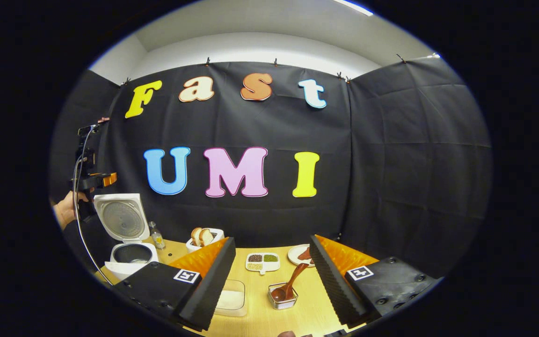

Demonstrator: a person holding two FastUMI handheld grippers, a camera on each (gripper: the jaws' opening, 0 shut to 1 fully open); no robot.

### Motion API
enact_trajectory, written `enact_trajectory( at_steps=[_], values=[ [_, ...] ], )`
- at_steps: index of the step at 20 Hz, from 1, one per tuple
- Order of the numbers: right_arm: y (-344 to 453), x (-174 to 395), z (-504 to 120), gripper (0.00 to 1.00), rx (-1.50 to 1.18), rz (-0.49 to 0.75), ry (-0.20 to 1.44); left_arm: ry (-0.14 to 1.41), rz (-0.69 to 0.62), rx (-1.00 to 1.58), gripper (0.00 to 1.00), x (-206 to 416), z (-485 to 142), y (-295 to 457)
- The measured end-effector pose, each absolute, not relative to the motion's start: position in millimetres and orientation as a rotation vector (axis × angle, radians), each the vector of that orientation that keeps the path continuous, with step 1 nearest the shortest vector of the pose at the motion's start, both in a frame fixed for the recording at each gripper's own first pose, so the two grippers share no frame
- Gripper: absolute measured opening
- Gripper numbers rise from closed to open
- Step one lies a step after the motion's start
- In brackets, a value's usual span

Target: Close the left gripper, press the button to open the rice cooker; take a wooden spoon from the chopstick holder with the right hand, scoop a spoonful of rice and pour it into the rice cooker, then put the wooden spoon back into the chopstick holder.

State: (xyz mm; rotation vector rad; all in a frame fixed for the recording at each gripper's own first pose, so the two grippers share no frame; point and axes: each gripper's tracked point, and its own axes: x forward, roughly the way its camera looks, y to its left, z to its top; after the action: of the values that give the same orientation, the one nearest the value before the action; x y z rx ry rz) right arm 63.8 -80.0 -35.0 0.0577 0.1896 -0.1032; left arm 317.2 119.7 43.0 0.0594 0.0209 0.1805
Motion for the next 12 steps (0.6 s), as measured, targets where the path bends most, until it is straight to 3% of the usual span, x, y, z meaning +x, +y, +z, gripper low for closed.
enact_trajectory(
  at_steps=[7, 12],
  values=[
    [-95, 52, -39, 0.98, 0.040, -0.168, 0.206, 0.084, 0.224, 0.093, 0.98, 363, 8, 134],
    [-103, 46, -48, 0.98, 0.061, -0.186, 0.231, 0.201, 0.268, 0.001, 0.97, 357, -34, 142]
  ],
)
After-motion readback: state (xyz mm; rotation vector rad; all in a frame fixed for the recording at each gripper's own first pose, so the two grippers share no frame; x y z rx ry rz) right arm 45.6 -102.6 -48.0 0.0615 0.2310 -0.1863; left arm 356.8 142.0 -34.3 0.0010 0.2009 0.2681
